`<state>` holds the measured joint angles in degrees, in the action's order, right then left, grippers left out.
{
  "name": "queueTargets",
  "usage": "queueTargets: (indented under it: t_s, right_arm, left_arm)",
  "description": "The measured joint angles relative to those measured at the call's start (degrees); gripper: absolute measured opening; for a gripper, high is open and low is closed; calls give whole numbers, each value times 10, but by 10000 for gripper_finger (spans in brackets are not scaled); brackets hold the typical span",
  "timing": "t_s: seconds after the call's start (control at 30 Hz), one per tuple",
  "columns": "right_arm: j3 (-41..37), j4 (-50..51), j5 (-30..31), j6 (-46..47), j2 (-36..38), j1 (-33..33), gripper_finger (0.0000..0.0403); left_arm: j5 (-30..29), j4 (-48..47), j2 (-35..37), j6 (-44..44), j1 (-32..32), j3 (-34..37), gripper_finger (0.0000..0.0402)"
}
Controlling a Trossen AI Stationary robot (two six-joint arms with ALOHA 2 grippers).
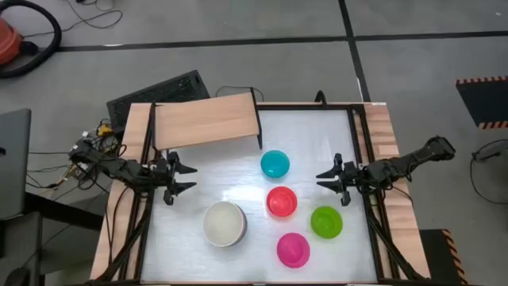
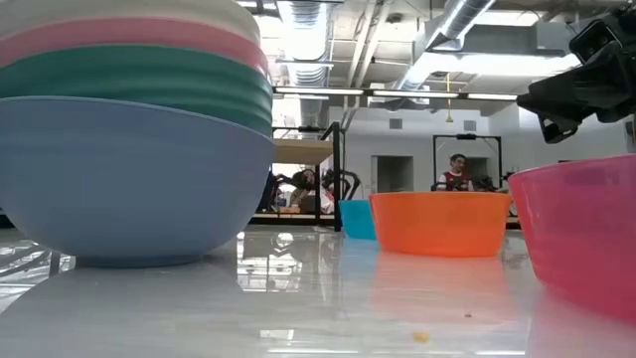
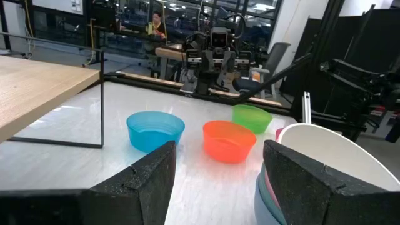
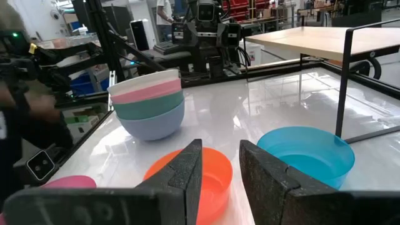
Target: Place and stack bowls onto a shelf
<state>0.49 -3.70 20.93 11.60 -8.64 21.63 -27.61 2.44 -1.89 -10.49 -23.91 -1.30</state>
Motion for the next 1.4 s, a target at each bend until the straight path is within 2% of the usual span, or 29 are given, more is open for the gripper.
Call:
queueTargets:
  t_s: [0.53,0.7,0.8,0.97,1.1,1.23,1.4]
  right_arm:
    - [0,0,0,0,0,0,132]
    - [0,0,3,0,0,0,132]
    - [0,-1,29,0,0,-8,132]
    - [0,-1,30,-6,0,-24,132]
    - [0,-1,30,-45,0,-41,132]
    - [0,-9,31,68,0,-54,132]
    - [0,-69,36,404,0,-69,132]
  left_arm:
    - [-10,4,0,-3,0,0,226]
    - [-27,12,0,-138,0,0,226]
    - [-34,10,0,-205,0,0,226]
    - [-74,6,0,-221,0,0,226]
    - [-79,5,0,-239,0,0,226]
    - [-107,6,0,-233,0,0,226]
    - [-142,54,0,-343,1,0,226]
